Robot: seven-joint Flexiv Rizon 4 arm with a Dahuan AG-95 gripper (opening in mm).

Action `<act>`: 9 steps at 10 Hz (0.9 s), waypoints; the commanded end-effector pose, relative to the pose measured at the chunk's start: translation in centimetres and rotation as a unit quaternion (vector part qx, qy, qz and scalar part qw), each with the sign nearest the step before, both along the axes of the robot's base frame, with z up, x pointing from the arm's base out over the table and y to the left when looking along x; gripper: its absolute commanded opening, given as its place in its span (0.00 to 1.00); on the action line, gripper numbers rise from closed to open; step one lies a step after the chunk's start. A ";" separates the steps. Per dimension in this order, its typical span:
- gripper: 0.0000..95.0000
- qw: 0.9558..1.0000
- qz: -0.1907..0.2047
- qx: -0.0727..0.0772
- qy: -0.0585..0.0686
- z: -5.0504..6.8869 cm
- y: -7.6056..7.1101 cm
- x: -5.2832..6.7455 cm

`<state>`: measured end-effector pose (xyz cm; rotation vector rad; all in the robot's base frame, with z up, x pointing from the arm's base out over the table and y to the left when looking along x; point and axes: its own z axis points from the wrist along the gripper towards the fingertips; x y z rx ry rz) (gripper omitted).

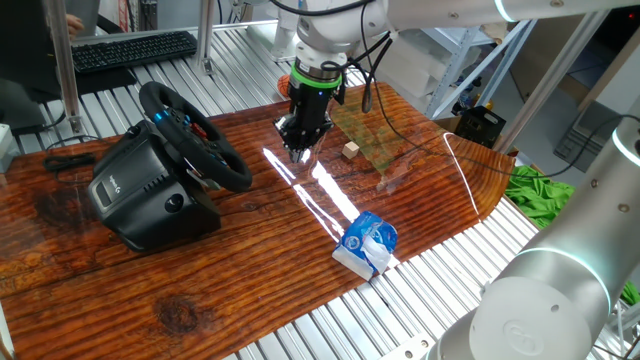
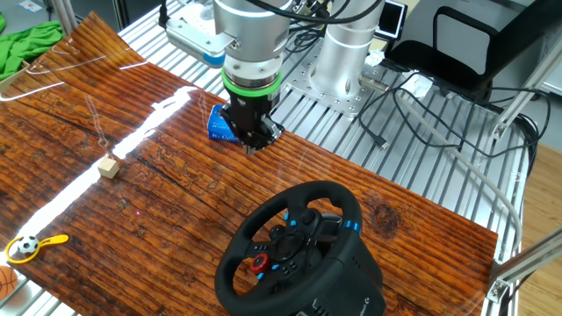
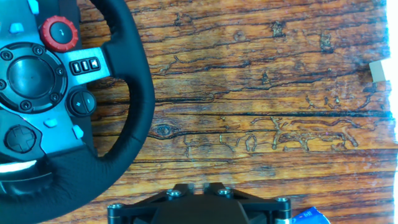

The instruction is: Rotate the steering wheel 90 degrees clockwise

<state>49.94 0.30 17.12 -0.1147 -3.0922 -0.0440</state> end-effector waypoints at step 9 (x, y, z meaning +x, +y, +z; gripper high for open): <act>0.00 0.997 -0.055 0.035 0.030 0.9 3.0 1.5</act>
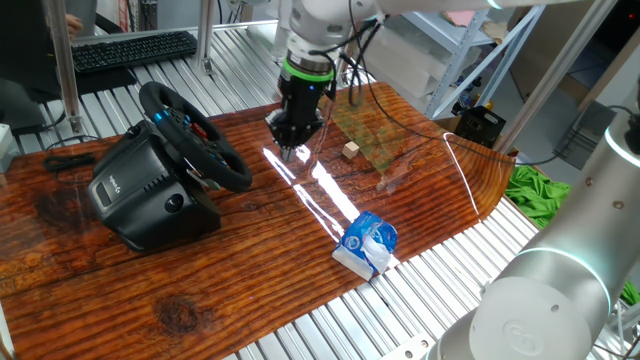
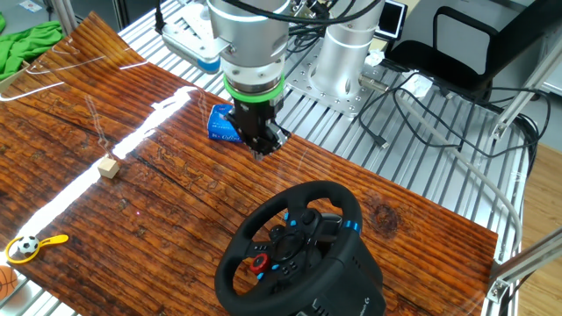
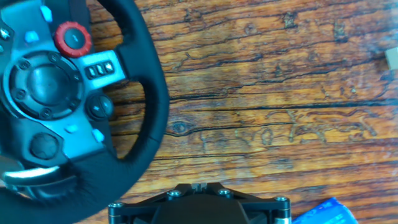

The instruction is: Rotate the steering wheel 90 degrees clockwise

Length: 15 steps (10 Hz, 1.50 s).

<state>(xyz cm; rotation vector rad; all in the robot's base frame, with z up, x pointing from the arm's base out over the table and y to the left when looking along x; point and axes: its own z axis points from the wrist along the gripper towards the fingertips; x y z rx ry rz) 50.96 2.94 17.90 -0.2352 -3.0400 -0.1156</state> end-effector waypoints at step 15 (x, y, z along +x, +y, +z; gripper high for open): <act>0.00 0.989 -0.115 0.076 0.053 -0.6 6.6 5.3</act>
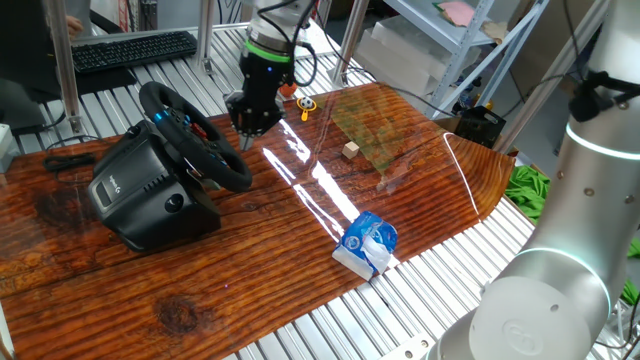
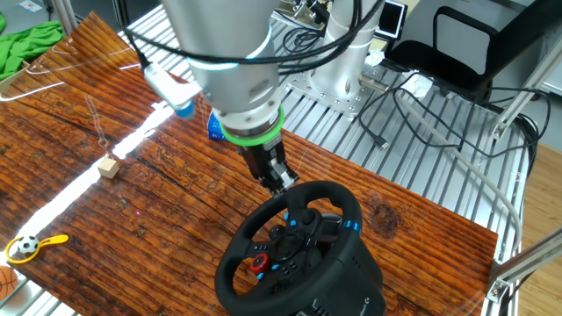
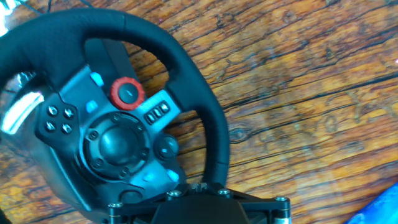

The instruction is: Rotate the steering wheel 90 degrees clockwise

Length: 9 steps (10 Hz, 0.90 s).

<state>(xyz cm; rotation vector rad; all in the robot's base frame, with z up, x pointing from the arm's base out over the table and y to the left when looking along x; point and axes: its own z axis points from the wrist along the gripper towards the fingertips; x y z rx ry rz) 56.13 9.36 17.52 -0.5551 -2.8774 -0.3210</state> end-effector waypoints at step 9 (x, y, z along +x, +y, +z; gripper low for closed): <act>0.00 0.999 -0.024 0.037 0.010 -1.4 1.0 2.0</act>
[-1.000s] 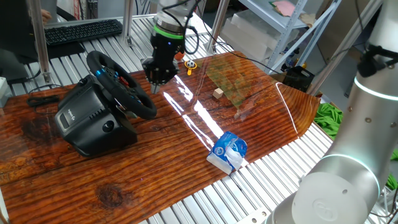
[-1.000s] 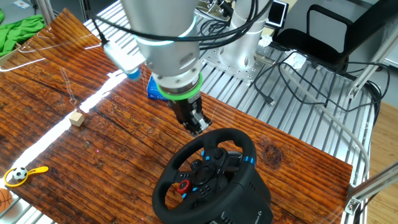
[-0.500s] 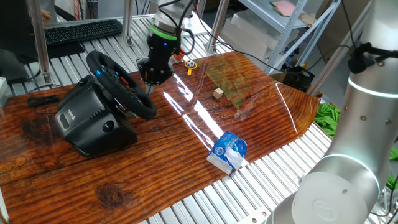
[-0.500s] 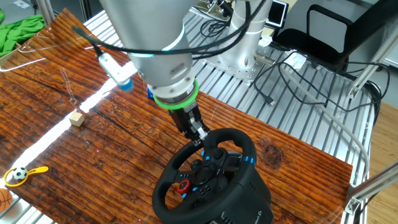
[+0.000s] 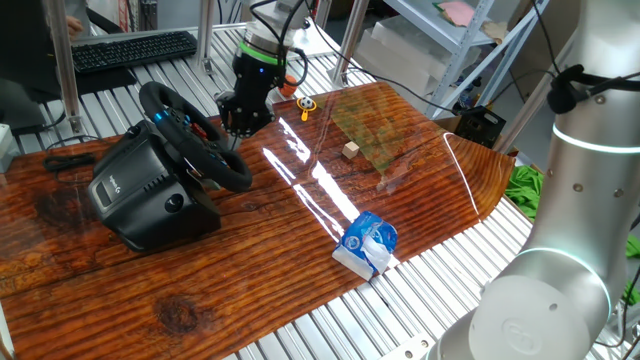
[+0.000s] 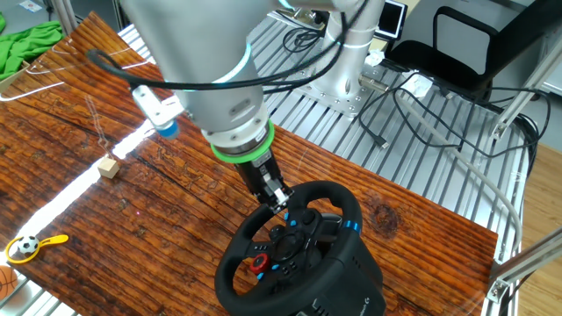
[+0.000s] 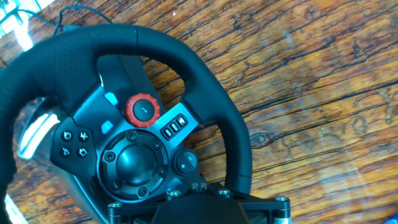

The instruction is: Rotate the steering wheel 90 degrees clockwise

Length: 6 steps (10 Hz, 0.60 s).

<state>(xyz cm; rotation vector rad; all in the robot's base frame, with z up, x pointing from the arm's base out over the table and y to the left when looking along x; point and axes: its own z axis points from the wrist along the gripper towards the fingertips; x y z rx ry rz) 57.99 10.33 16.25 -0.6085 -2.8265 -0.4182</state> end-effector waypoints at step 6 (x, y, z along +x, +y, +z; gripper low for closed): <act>0.00 1.000 -0.001 0.008 0.000 -0.5 0.0 0.6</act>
